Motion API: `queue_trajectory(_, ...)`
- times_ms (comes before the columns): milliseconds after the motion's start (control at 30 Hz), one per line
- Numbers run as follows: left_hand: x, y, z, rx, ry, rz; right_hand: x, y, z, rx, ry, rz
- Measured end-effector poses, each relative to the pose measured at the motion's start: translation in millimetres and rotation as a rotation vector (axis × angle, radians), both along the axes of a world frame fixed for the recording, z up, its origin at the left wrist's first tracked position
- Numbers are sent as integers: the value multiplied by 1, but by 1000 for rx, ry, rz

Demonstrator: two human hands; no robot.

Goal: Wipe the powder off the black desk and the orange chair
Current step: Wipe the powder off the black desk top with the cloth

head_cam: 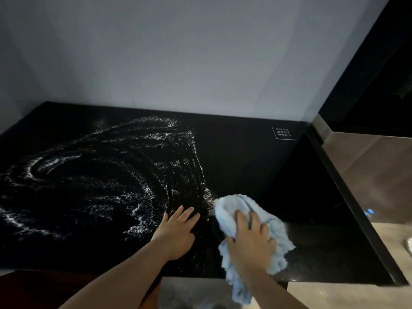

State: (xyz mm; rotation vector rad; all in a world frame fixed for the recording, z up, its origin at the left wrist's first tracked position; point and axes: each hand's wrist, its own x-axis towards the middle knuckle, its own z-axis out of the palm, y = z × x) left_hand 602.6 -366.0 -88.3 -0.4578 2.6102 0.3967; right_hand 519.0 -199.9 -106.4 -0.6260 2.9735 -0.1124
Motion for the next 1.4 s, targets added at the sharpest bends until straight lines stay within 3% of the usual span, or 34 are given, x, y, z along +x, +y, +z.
queue_trajectory(100, 4, -1, -2, -19, -6, -29, 13, -10, 6, -161, -82, 69)
queue_trajectory(200, 5, -6, -1, 22, -32, -47, -8, 5, 19, -372, -47, -83)
queue_trajectory(333, -2, -15, 2, 17, -16, -45, -36, 30, 20, -71, 17, -357)
queue_trajectory(433, -11, -20, 1, -11, 18, 41, -21, 12, 13, 26, 6, -187)
queue_trajectory(567, -23, -36, 2, -156, 46, 59, -12, -13, 14, -160, -157, 158)
queue_trajectory(667, -34, -49, 5, -163, 26, 162, -55, -19, 28, -297, -89, 53)
queue_trajectory(833, -57, -58, 8, -61, -138, 420, -144, -50, 41, -225, -61, -100)
queue_trajectory(967, -58, -63, 3, -56, -139, 408, -184, -87, 33, -30, -191, 9)
queue_trajectory(1067, -56, -67, 0, -27, -126, 406, -175, -114, 28, 75, -194, 210)
queue_trajectory(1267, -47, -69, -4, -25, -82, 343, -96, -86, 9, -56, -122, 600)
queue_trajectory(1400, -33, -68, -5, -62, -61, 254, -99, -60, 11, -240, -224, 506)
